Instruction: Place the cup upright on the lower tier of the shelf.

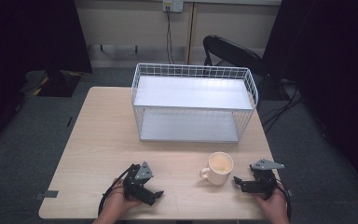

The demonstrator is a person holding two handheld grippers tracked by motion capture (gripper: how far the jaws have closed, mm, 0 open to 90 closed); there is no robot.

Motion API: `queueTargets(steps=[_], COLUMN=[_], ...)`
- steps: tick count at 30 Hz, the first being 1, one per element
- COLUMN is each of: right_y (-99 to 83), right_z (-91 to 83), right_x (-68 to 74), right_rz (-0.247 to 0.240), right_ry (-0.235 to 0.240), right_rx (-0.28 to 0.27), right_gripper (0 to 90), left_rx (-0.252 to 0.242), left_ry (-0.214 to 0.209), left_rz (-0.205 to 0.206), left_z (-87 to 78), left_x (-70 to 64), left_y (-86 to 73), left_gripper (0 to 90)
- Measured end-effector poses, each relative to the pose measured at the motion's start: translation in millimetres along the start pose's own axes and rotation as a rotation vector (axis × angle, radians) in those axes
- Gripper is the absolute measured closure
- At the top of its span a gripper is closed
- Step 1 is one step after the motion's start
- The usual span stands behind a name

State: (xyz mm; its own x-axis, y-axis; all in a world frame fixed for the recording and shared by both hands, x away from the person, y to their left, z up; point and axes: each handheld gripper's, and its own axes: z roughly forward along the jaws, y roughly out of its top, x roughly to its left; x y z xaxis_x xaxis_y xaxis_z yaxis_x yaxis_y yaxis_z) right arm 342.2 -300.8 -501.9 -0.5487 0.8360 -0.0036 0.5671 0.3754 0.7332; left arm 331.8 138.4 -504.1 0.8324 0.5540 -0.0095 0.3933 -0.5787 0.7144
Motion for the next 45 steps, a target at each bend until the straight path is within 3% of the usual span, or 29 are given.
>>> queueTargets(steps=[13, 16, 33, 45], right_y=[6.9, 10.0, 33.4, 60.9], right_z=[-0.4, -2.3, -19.0, -33.1], right_x=[-1.7, -2.5, -4.7, -3.6], right_rz=[0.013, -0.003, -0.024, -0.040], right_ry=[-0.016, -0.021, -0.010, 0.014], right_rx=[0.051, 0.071, 0.050, 0.013], right_gripper=[14.8, 14.8, 15.2, 14.9], left_rx=[-0.001, 0.000, 0.000, -0.001], left_ry=[-0.002, -0.002, -0.001, -0.001], left_rz=[0.001, 0.001, 0.001, 0.001], left_z=[0.1, 0.1, 0.0, 0.1], left_x=[0.2, 0.2, 0.2, 0.2], left_y=[0.0, 0.0, 0.0, 0.0], left_gripper=[0.0, 0.0, 0.0, 0.0])
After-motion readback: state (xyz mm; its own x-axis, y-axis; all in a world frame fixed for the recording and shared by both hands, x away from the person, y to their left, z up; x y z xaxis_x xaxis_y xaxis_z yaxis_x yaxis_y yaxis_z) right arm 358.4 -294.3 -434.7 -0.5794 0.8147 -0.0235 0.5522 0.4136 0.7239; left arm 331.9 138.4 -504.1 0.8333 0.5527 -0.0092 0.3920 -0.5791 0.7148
